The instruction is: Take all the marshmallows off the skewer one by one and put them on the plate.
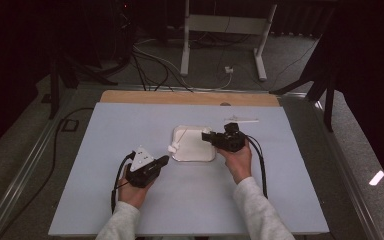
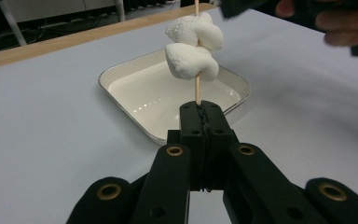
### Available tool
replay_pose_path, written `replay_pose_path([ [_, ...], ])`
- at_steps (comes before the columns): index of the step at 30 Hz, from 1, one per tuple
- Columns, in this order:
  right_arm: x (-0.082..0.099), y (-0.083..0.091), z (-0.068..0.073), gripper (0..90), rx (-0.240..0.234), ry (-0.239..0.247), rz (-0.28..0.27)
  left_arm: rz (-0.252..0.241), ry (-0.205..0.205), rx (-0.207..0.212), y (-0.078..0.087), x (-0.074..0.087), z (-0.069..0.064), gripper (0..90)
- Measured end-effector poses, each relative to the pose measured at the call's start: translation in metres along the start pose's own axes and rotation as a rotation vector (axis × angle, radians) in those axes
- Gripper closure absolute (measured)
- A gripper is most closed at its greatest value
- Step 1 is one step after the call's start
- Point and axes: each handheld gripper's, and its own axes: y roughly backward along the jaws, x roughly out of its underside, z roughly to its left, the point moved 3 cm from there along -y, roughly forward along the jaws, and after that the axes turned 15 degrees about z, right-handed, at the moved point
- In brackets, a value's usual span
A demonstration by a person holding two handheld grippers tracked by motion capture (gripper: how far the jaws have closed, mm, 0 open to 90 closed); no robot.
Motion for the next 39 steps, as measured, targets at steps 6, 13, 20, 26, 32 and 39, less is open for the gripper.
replay_pose_path([
  [6, 0.005, -0.022, -0.004, 57.9, 0.013, -0.012, 0.088, 0.004, 0.005, 0.000, -0.001, 0.000, 0.001, 90.0],
  [13, 0.006, -0.024, -0.001, 38.3, -0.003, -0.006, 0.100, 0.005, 0.007, 0.001, -0.002, 0.000, 0.001, 90.0],
  [20, 0.005, -0.018, 0.007, 25.5, -0.083, -0.015, 0.076, 0.007, 0.006, 0.002, -0.003, 0.000, 0.000, 90.0],
  [26, 0.004, -0.014, 0.018, 23.7, -0.159, 0.000, 0.047, 0.006, 0.004, 0.006, -0.003, 0.000, -0.001, 90.0],
  [32, 0.002, -0.012, 0.027, 23.8, -0.223, 0.008, 0.024, 0.005, 0.002, 0.011, -0.004, -0.001, -0.002, 90.0],
  [39, 0.000, -0.011, 0.036, 24.0, -0.250, 0.025, 0.013, 0.002, 0.003, 0.016, -0.004, -0.001, -0.003, 90.0],
])
